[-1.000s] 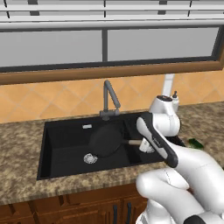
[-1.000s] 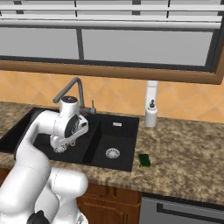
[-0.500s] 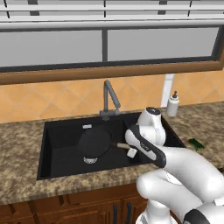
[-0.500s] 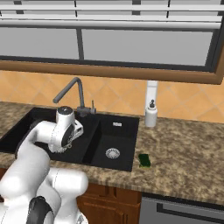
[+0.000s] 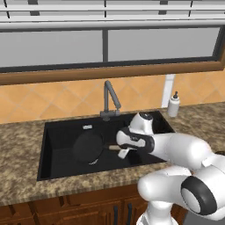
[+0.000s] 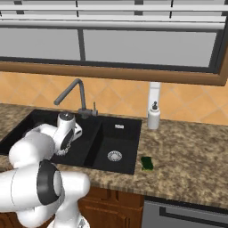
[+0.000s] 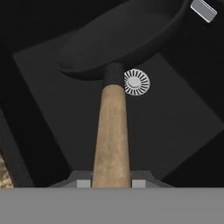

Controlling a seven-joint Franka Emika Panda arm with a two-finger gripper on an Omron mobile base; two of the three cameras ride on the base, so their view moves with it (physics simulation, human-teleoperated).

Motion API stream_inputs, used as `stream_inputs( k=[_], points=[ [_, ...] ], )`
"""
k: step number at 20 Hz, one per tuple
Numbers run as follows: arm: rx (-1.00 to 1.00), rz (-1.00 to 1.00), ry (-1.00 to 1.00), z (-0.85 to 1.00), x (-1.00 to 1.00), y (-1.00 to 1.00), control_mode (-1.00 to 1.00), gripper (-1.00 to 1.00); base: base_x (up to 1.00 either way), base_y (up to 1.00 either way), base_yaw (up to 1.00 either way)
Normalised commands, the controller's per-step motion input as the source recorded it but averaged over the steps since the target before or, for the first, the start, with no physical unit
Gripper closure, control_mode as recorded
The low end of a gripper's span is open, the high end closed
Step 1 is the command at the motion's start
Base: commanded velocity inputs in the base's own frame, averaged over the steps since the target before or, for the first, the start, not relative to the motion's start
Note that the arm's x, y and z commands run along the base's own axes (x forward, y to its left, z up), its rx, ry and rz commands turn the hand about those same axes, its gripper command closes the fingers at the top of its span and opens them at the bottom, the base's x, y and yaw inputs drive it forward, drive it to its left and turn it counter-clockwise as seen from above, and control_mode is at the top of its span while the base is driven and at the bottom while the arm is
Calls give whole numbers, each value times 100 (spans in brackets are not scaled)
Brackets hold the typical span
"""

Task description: Pick the pan and sponge and place them into the sink. Then turn on the water.

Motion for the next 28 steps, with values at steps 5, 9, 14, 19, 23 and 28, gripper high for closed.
stream_inputs(
  k=[5, 9, 14, 19, 23, 28],
  points=[
    [5, 0, 0, -49, 6, 28, -100, 100, 0, 0, 0],
    [1, 0, 0, -69, 24, 23, -100, 100, 0, 0, 0],
    [0, 0, 0, -53, 29, 3, -100, 100, 0, 0, 0],
    [0, 0, -3, -39, 33, 0, -100, 100, 0, 0, 0],
    [0, 0, -6, -26, 15, 0, -100, -100, 0, 0, 0],
    [0, 0, -9, -2, -5, 0, -100, -100, 0, 0, 0]
  ],
)
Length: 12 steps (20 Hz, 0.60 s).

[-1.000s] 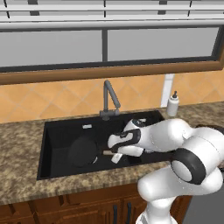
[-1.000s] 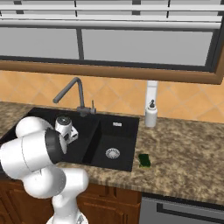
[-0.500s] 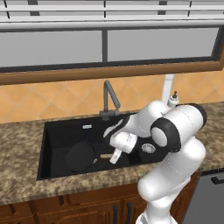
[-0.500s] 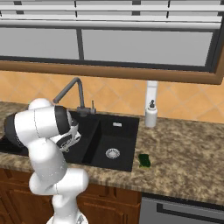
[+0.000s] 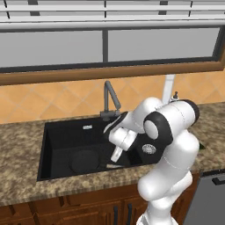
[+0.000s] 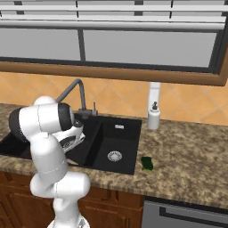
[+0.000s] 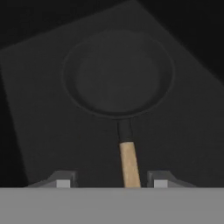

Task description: Pick the pan and sponge and place them into the sink. Then turn on the water.

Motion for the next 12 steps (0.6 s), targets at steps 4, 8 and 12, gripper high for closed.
stream_inputs(
  k=[4, 8, 12],
  points=[
    [0, 0, -11, 37, -16, 0, -100, -100, 0, 0, 0],
    [0, 0, -2, 99, -15, -12, -100, -100, 0, 0, 0],
    [-5, -5, 0, 100, -12, -4, -100, -100, 0, 0, 0]
  ],
)
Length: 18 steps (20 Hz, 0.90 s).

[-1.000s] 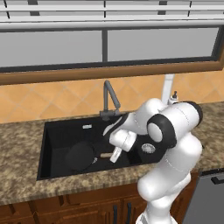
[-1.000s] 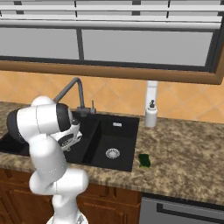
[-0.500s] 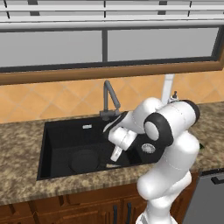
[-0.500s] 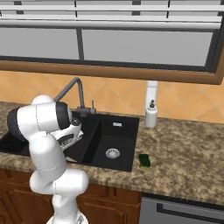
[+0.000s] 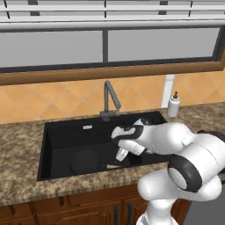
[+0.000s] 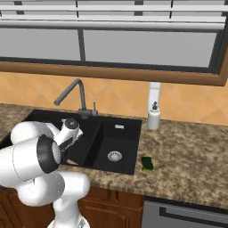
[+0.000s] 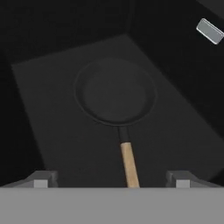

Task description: Pick the pan and sponge and place them into the sink. Then turn on the water.

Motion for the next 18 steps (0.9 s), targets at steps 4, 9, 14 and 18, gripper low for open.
stream_inputs(
  k=[4, 9, 14, 18],
  points=[
    [-7, -7, 7, 100, -7, -5, -100, -100, 0, 0, 0],
    [-4, -9, 11, 100, -13, -14, -100, -100, 0, 0, 0],
    [0, -13, 6, 77, -41, -44, -100, -100, 0, 0, 0],
    [0, -17, 0, 12, -64, -71, -100, -100, 0, 0, 0]
  ],
)
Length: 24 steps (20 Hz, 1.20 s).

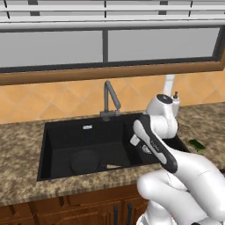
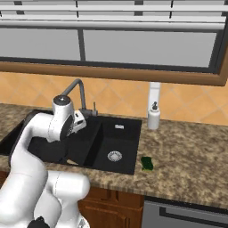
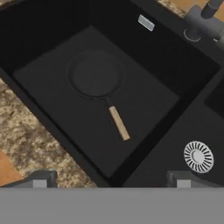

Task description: Pick the pan and sponge and place them into the sink. Then turn on the water.

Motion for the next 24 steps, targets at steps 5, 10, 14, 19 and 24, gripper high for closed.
stream_inputs(
  k=[5, 10, 14, 19, 24],
  points=[
    [0, -24, -1, 9, -40, -81, -100, -100, 0, 0, 0],
    [0, -35, 0, 8, -4, -87, -100, -100, 0, 0, 0],
    [2, -33, 0, 0, 0, -96, -100, -100, 0, 0, 0],
    [1, -27, 0, 0, 1, -89, -100, -100, 0, 0, 0],
    [5, -15, 2, 0, 19, -94, -100, -100, 0, 0, 0]
  ],
)
